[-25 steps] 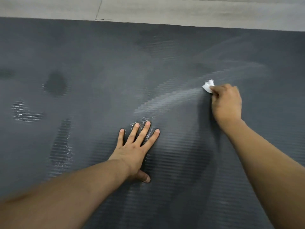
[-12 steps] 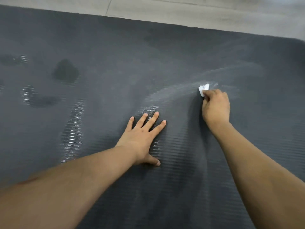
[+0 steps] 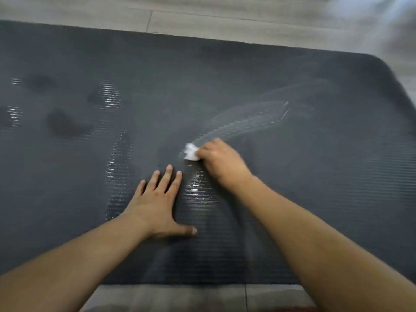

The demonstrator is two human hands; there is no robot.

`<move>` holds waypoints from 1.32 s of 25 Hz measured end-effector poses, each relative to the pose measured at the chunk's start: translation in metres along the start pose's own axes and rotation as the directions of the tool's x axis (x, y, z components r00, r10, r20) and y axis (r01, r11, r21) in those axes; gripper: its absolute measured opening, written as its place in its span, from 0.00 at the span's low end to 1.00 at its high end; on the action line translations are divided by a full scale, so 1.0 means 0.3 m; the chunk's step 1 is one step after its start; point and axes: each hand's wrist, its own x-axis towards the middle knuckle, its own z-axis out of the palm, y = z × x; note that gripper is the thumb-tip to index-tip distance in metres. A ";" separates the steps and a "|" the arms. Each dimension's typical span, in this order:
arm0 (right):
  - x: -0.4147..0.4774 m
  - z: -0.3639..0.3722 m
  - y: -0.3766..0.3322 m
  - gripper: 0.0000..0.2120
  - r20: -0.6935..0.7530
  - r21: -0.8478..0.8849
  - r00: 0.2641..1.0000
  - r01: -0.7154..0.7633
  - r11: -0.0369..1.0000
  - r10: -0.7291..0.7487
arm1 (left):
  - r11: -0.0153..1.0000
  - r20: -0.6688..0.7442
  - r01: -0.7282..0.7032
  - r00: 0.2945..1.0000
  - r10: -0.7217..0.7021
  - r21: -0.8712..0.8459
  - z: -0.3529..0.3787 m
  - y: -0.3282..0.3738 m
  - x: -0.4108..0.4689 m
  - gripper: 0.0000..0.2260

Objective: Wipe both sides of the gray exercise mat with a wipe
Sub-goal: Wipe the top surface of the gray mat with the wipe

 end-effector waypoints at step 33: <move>-0.414 -0.074 -0.337 0.11 0.067 0.202 0.982 0.163 0.966 -0.179 | 0.993 0.111 0.055 0.992 -0.066 0.101 -0.007 0.025 0.023 0.72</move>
